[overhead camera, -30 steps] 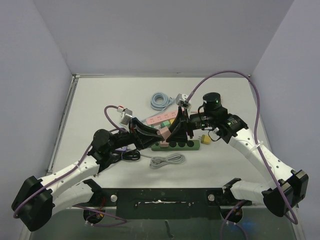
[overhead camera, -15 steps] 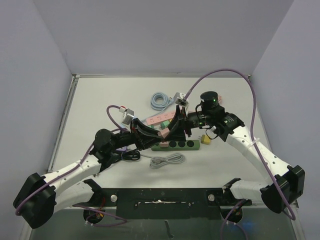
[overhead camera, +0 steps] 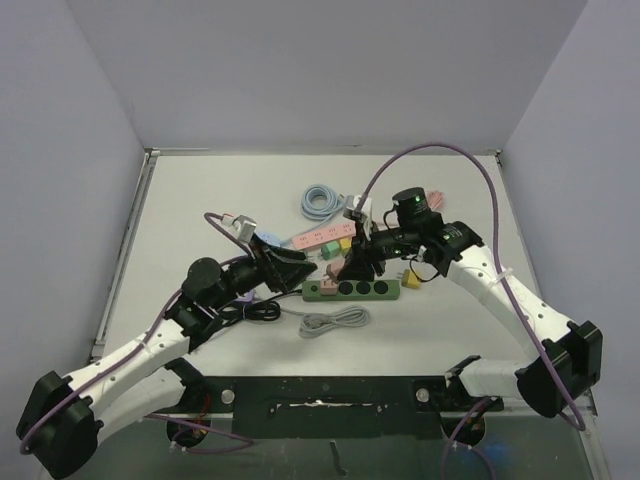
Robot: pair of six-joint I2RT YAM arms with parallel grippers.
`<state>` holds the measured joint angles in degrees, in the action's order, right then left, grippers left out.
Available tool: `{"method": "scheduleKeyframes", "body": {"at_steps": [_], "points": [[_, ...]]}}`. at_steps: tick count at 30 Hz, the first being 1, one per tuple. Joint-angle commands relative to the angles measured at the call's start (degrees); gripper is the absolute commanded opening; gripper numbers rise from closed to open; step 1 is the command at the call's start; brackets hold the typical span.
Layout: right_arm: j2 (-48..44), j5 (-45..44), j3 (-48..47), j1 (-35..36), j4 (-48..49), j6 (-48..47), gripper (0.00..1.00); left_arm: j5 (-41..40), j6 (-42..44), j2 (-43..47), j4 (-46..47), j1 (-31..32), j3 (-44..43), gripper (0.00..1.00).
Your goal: Insert the plug
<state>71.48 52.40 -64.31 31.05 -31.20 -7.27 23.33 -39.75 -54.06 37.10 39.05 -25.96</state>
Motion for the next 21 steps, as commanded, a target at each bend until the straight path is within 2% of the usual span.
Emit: {"method": "scheduleKeyframes", "body": {"at_steps": [1,4,9,14,21], "points": [[3.21,-21.24,-4.6,-0.35,-13.31,-12.32,0.0,-24.08,1.89,7.48,-23.09,-1.9,-0.44,0.59],[6.48,-30.55,-6.28,1.44,-18.41,-15.28,0.0,-36.25,1.13,12.03,-36.69,-3.19,-1.94,0.6],[11.62,-43.25,-8.61,7.55,-23.47,-18.36,0.0,-40.6,5.42,17.82,-48.93,-4.62,-6.04,0.6],[15.88,-45.6,-10.37,9.73,-23.92,-20.66,0.0,-47.51,8.07,20.5,-57.9,-4.7,-10.91,0.6],[21.91,-49.31,-14.06,13.26,-24.7,-24.52,0.0,-61.74,7.06,24.14,-65.49,-4.82,-14.44,0.61]]}}
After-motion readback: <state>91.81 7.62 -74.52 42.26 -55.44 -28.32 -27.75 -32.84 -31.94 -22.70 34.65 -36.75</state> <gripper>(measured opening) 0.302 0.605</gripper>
